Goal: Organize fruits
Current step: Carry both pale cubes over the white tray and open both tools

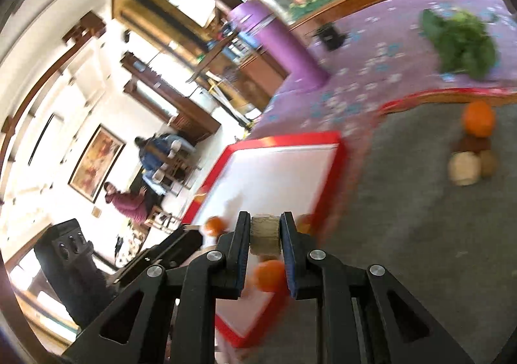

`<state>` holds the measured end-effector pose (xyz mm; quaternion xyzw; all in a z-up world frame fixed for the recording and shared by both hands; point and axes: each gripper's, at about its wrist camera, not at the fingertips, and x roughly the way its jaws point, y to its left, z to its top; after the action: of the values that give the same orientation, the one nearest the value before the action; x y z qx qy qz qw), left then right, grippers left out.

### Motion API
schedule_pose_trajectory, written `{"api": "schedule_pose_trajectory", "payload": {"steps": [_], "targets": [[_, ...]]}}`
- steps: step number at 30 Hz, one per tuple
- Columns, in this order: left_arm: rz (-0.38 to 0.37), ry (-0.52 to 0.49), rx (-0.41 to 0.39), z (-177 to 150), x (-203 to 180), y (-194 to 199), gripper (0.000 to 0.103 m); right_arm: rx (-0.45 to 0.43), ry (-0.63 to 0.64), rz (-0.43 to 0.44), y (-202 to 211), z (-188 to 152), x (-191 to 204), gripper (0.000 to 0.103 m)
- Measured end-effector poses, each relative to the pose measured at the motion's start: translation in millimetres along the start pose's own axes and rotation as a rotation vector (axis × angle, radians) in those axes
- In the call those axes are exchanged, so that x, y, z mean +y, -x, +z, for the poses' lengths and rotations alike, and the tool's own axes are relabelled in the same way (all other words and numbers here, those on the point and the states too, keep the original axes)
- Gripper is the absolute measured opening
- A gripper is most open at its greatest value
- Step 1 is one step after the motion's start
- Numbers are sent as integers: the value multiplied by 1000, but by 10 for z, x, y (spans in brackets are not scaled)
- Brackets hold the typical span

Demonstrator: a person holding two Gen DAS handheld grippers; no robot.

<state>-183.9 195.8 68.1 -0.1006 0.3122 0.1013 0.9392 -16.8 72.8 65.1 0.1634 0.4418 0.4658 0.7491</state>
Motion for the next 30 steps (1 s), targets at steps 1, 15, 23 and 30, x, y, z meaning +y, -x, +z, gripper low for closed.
{"api": "schedule_pose_trajectory", "payload": {"steps": [1,15,23,30], "targets": [[4,6,1,-10,45,1,25,4,10,5,-52,-22,60,19],[65,53,2,-98,394,-88,25,94,26,0,-488,-224,335,19],[94,57,22,-136,466,-152,25,118,35,-34,-630,-247,304,19],[126,43,24,-165,478,-171,25,126,48,-57,-678,-284,290,19]]}}
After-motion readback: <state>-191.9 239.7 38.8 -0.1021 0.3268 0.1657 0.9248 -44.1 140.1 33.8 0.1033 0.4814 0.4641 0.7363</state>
